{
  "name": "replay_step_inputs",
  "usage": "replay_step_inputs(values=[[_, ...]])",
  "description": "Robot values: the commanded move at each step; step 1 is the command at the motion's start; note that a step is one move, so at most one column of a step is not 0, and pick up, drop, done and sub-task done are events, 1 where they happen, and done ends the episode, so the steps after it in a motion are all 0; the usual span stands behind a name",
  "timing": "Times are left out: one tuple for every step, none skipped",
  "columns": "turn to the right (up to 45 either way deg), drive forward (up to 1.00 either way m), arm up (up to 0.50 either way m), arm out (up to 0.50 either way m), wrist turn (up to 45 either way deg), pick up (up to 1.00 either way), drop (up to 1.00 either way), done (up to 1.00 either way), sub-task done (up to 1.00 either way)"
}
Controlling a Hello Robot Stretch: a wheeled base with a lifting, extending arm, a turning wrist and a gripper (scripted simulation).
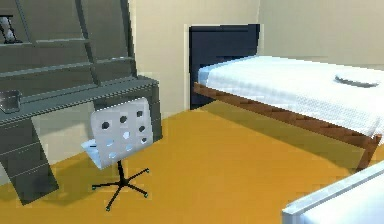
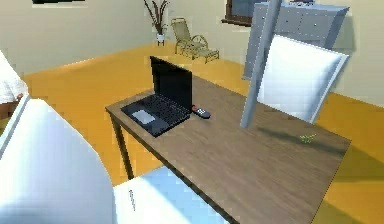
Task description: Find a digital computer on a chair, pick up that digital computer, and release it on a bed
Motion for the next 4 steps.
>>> replay_step_inputs(values=[[0.0, 0.0, 0.5, 0.0, 0.0, 0.0, 0.0, 0.0, 0.0], [0.0, 0.0, 0.32, 0.0, 0.0, 0.0, 0.0, 0.0, 0.0], [0.0, 0.0, 0.0, 0.5, 0.0, 0.0, 0.0, 0.0, 0.0], [0.0, 0.0, 0.0, 0.0, 45.0, 0.0, 0.0, 0.0, 0.0]])
